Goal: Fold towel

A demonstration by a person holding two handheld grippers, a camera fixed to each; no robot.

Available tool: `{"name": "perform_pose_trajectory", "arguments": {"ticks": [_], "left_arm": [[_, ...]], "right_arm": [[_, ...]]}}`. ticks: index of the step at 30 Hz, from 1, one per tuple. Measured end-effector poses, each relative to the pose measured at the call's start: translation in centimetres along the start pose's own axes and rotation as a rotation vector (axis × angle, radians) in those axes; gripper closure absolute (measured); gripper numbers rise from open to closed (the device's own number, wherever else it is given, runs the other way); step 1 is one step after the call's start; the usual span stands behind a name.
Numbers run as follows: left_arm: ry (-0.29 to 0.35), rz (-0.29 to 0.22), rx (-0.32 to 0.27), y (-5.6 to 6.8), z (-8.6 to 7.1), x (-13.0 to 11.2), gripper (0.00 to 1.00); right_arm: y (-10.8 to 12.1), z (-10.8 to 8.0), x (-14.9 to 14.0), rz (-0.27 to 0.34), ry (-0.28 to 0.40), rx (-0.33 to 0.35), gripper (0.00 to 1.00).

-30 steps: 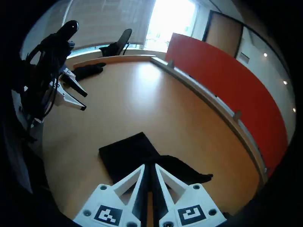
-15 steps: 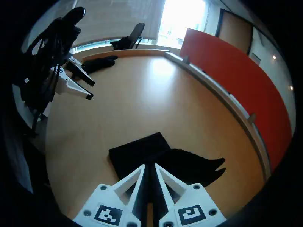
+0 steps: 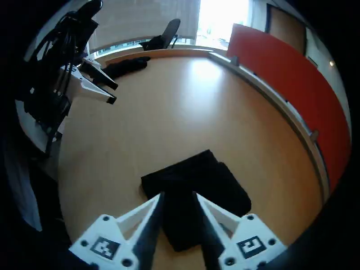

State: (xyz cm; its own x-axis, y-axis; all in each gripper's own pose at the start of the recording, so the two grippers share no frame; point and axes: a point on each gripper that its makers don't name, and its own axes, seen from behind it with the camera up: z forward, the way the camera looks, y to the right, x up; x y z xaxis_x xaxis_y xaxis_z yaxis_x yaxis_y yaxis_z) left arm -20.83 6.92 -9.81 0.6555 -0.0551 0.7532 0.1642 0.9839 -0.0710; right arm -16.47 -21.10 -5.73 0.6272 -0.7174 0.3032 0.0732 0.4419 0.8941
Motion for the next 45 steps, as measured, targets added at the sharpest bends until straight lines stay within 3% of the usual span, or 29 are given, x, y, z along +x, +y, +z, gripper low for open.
{"name": "perform_pose_trajectory", "arguments": {"ticks": [2,11,30,45], "left_arm": [[0.001,0.0,0.001,0.0,0.0,0.0,0.04],[0.004,0.003,-0.003,0.3,0.1,0.2,0.04],[0.004,0.017,-0.015,1.3,0.2,0.5,0.04],[0.001,0.017,-0.016,1.7,0.3,0.2,0.04]], "right_arm": [[0.2,-0.1,-0.1,0.004,0.001,-0.005,0.26],[0.8,-0.8,-0.8,0.025,-0.003,-0.021,0.26],[1.2,-2.3,-5.9,0.094,-0.055,-0.062,0.26],[0.0,-1.8,-9.8,0.129,-0.11,-0.059,0.27]]}}
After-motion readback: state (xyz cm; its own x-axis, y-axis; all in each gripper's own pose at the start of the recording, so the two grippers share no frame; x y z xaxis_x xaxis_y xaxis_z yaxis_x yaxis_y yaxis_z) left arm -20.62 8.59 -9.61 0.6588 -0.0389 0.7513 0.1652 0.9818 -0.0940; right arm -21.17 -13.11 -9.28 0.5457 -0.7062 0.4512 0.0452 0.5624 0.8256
